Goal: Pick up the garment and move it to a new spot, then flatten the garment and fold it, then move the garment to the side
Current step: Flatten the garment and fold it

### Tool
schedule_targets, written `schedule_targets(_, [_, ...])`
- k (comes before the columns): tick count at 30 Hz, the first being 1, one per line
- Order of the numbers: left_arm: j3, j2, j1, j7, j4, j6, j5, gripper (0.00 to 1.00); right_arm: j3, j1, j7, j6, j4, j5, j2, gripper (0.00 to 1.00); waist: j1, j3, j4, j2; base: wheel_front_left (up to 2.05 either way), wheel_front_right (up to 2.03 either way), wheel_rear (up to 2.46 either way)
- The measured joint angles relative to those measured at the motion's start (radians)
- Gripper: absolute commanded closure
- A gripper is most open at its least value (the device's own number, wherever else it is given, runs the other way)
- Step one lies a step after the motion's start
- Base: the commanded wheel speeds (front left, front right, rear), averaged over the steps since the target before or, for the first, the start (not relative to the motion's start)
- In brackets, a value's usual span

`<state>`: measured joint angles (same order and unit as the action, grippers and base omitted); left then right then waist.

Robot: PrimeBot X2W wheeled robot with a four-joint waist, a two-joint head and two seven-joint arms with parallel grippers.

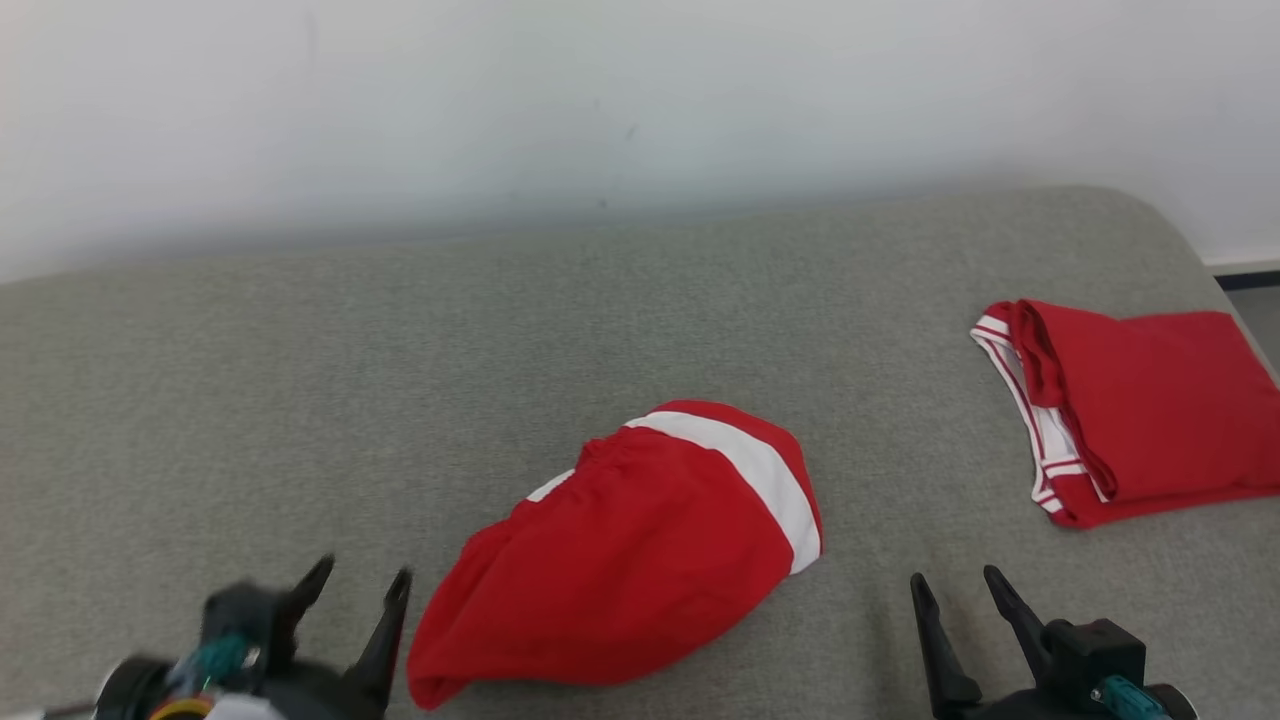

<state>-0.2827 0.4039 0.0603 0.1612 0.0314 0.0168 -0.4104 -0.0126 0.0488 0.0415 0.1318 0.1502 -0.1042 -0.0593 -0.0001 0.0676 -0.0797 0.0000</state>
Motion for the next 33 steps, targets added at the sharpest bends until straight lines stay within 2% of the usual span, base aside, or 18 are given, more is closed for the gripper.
schedule_targets(1, [-0.012,-0.006,0.037,0.022,-0.002,0.008,0.000,0.00,-0.002,-0.005,0.001,0.000,0.000,0.000,0.000,0.00,0.0000,0.004,-0.008,0.0000,0.00,0.00,0.00])
schedule_targets(3, [-0.038,-0.035,0.129,0.078,0.028,0.028,-0.014,0.31,-0.012,-0.019,0.004,0.000,-0.003,0.000,0.001,0.00,0.0000,0.014,-0.027,0.0000,0.00,0.00,0.00])
schedule_targets(4, [-0.088,-0.120,0.337,0.144,0.141,0.055,-0.031,0.27,-0.035,-0.048,0.016,0.000,0.002,-0.003,0.003,0.00,0.0001,0.042,-0.073,0.0001,0.00,0.00,0.00])
schedule_targets(5, [-0.097,-0.136,0.382,0.160,0.179,0.058,-0.031,0.00,-0.045,-0.055,0.021,0.000,0.007,-0.006,0.003,0.00,0.0001,0.049,-0.087,0.0001,0.00,0.00,0.00])
schedule_targets(10, [-0.127,-0.174,0.516,0.250,0.366,0.068,-0.037,0.00,-0.090,-0.083,0.040,0.000,0.034,-0.021,0.006,0.00,0.0002,0.082,-0.167,0.0001,0.00,0.00,0.00])
schedule_targets(17, [-0.136,-0.166,0.615,0.352,0.516,0.056,-0.039,0.00,-0.088,-0.093,0.073,0.000,0.070,-0.032,0.007,0.00,0.0002,0.122,-0.281,0.0001,0.00,0.00,0.00])
schedule_targets(21, [-0.137,-0.161,0.631,0.424,0.554,0.040,-0.043,0.00,-0.076,-0.095,0.082,0.000,0.077,-0.034,0.007,0.00,0.0001,0.142,-0.330,0.0001,0.00,0.00,0.00])
schedule_targets(27, [-0.141,-0.158,0.642,0.479,0.558,0.015,-0.050,0.02,-0.076,-0.097,0.084,0.000,0.081,-0.034,0.007,0.00,0.0002,0.166,-0.353,0.0001,0.00,0.00,0.00])
schedule_targets(28, [-0.142,-0.157,0.642,0.480,0.554,0.014,-0.050,0.25,-0.079,-0.099,0.084,0.000,0.081,-0.035,0.007,0.00,0.0002,0.167,-0.352,0.0001,0.00,0.00,0.00])
schedule_targets(30, [-0.148,-0.159,0.642,0.444,0.529,0.025,-0.050,1.00,-0.081,-0.105,0.084,0.000,0.082,-0.035,0.007,0.00,0.0002,0.167,-0.347,0.0001,0.00,0.00,0.00])
schedule_targets(33, [-0.145,-0.173,0.662,0.295,0.470,0.042,-0.035,1.00,-0.081,-0.107,0.083,0.000,0.083,-0.035,0.008,0.00,0.0002,0.163,-0.334,0.0001,0.00,0.00,0.00])
